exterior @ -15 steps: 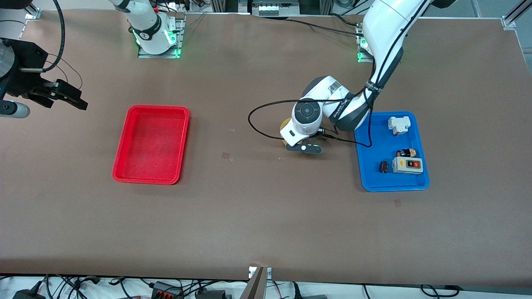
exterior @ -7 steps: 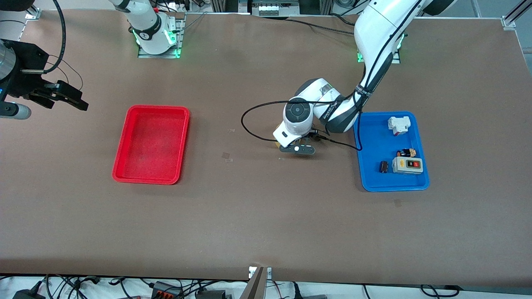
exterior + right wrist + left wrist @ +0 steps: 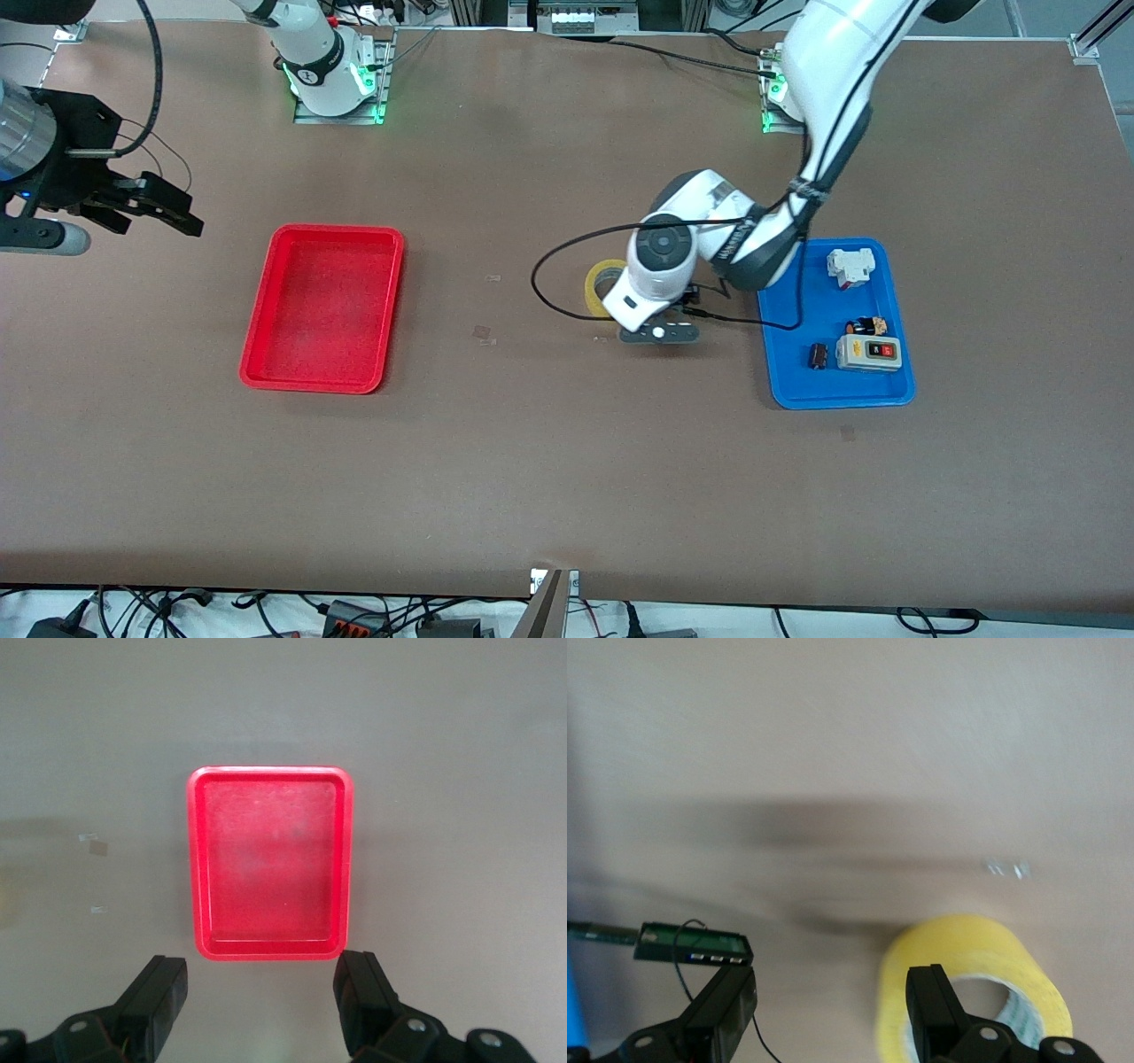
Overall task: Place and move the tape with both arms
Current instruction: 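Release the tape on the table while the right gripper reaches toward it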
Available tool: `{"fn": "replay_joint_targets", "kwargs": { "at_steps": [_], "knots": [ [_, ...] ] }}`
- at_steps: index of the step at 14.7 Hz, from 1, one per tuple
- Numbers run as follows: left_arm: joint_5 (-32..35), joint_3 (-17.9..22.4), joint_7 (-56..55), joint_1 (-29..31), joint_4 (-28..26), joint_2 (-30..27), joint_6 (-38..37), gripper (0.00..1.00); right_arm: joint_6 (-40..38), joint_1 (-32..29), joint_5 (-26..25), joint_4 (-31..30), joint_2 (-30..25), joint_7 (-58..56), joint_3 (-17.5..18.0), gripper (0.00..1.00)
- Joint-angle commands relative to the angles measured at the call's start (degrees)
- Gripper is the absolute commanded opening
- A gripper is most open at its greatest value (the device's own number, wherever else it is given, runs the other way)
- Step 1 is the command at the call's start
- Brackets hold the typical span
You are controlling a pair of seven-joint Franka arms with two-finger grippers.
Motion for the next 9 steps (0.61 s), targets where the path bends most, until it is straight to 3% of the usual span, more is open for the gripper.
{"fn": "replay_joint_targets", "kwargs": {
  "at_steps": [1,7,9],
  "knots": [
    [0.7,-0.4,0.0,3.4,-1.1,-5.3,-4.5,1.0,1.1,3.9,0.4,0.2,1.2,1.1,0.1,0.99],
    [0.5,-0.6,9.2,12.5,-0.7,-10.8,-9.3,1.0,6.9,13.5,0.7,0.2,6.0,10.6,0.1,0.99],
    [-1.2,-0.5,14.1,15.1,1.8,-11.8,-13.9,1.0,9.2,18.5,0.5,0.2,8.3,16.1,0.1,0.99]
  ]
}}
